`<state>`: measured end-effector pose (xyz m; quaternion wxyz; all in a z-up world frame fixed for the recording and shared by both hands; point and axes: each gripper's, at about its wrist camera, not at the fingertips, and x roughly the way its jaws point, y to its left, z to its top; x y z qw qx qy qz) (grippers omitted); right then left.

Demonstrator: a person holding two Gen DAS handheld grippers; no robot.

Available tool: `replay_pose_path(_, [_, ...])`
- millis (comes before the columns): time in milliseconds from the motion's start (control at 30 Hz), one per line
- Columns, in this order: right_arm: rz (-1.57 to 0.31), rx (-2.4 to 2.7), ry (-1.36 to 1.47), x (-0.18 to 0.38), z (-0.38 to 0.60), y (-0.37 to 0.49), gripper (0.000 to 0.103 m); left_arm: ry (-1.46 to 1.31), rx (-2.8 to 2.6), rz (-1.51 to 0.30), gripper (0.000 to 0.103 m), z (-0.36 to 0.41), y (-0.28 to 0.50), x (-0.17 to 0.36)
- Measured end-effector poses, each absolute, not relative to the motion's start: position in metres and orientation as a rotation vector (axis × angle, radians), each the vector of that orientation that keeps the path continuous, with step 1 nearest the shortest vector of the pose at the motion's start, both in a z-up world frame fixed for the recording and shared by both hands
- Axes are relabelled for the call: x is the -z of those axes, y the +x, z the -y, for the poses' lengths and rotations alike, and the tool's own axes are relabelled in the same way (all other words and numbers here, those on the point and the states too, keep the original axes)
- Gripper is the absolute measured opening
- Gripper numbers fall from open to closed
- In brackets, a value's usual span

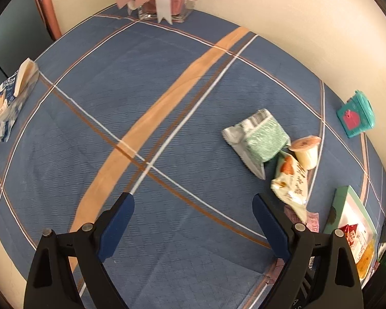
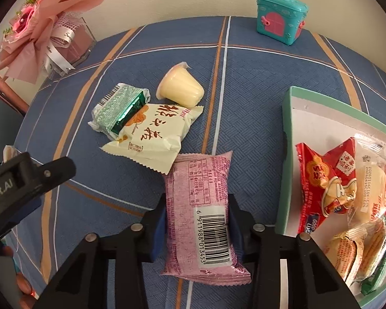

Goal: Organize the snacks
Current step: 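Close the right tool on the pink bread packet while the left tool grasps the cream packet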

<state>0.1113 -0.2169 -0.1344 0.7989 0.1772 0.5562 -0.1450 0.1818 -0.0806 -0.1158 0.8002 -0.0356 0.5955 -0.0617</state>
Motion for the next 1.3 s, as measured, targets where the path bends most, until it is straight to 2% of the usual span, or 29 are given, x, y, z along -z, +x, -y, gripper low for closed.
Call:
replay_pose_path(533, [-1.087, 0.332, 0.457, 0.078, 0.264, 0.081, 0.041, -0.069, 0.235, -1.241, 0.093, 0.116, 0.171, 0.095])
replay_pose_path(800, [-1.066, 0.371, 0.493, 0.071, 0.283, 0.081, 0.041, -0.05, 0.264, -1.232, 0.093, 0.133, 0.172, 0.094])
replay_pose_path(1033, [-1.06, 0.361, 0.518, 0.074, 0.292, 0.087, 0.041, 0.038, 0.377, -1.211, 0.084, 0.168, 0.178, 0.106])
replay_pose_path(1167, [-1.053, 0.365, 0.536, 0.077, 0.298, 0.087, 0.041, 0.09, 0.4, -1.21, 0.076, 0.18, 0.181, 0.117])
replay_pose_path(1300, [-1.046, 0.367, 0.554, 0.079, 0.304, 0.086, 0.041, 0.105, 0.436, -1.208, 0.074, 0.188, 0.182, 0.124])
